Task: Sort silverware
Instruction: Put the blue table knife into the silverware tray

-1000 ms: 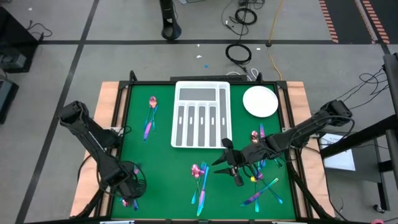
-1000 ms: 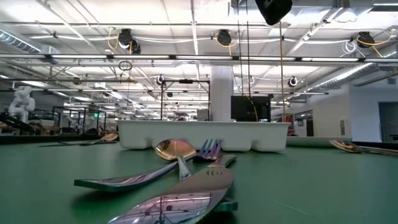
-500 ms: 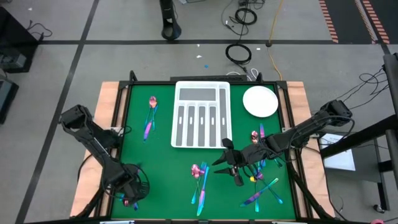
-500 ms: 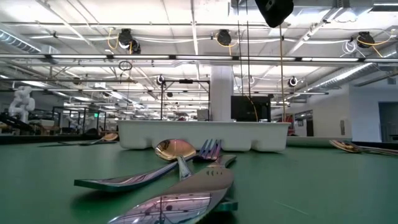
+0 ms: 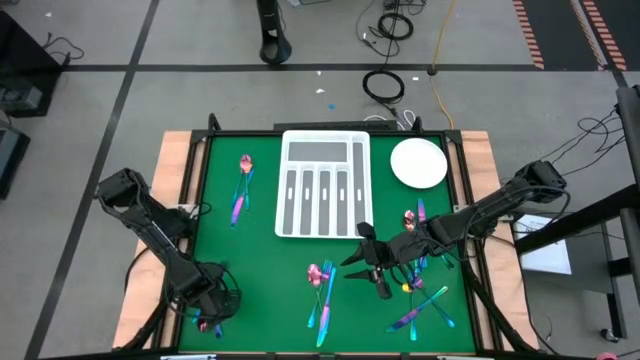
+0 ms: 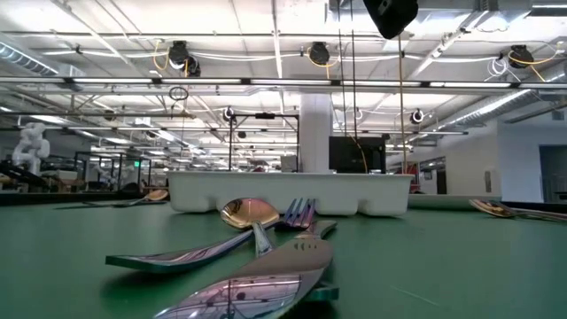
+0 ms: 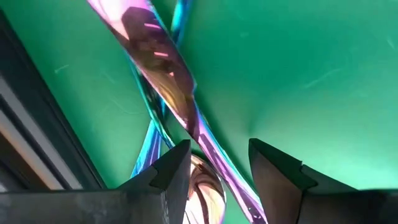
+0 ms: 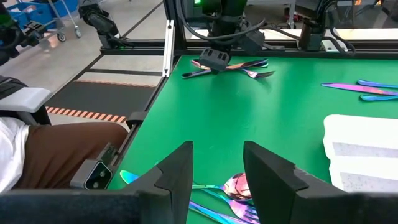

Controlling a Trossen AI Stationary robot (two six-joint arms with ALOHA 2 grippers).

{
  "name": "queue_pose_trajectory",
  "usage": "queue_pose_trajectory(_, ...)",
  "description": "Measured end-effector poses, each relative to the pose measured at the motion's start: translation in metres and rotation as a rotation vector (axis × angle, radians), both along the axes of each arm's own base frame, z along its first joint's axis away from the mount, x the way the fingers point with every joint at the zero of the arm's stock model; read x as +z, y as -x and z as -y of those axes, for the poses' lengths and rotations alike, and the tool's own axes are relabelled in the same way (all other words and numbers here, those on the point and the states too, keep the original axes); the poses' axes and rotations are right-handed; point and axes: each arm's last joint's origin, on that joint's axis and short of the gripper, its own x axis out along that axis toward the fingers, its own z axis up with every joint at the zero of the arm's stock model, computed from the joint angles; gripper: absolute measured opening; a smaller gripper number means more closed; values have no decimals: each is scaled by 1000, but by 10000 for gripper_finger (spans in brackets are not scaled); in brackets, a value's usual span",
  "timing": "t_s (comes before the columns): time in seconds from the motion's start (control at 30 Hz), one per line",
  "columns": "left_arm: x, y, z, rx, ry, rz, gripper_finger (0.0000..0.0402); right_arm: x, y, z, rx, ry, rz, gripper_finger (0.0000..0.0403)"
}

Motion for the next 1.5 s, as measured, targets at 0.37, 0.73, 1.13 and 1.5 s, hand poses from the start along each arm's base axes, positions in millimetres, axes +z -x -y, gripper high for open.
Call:
queue_pose_trajectory(0.37,-15,5,-6,12,26,-3,164,0,0,0,0,-1,-1,130)
queue_pose_trajectory(0.73,-15,6,-8,-3,23,-8,133,0,0,0,-1,-2,-2,130)
queue_pose_trajectory(1.13,-15,6,-8,-25,5,19,58,0,0,0,-2,-2,-2,130)
queue_pose_trajectory(1.5,-10,6,-10,-22,0,62,54,0,0,0,-2,-2,-2,130)
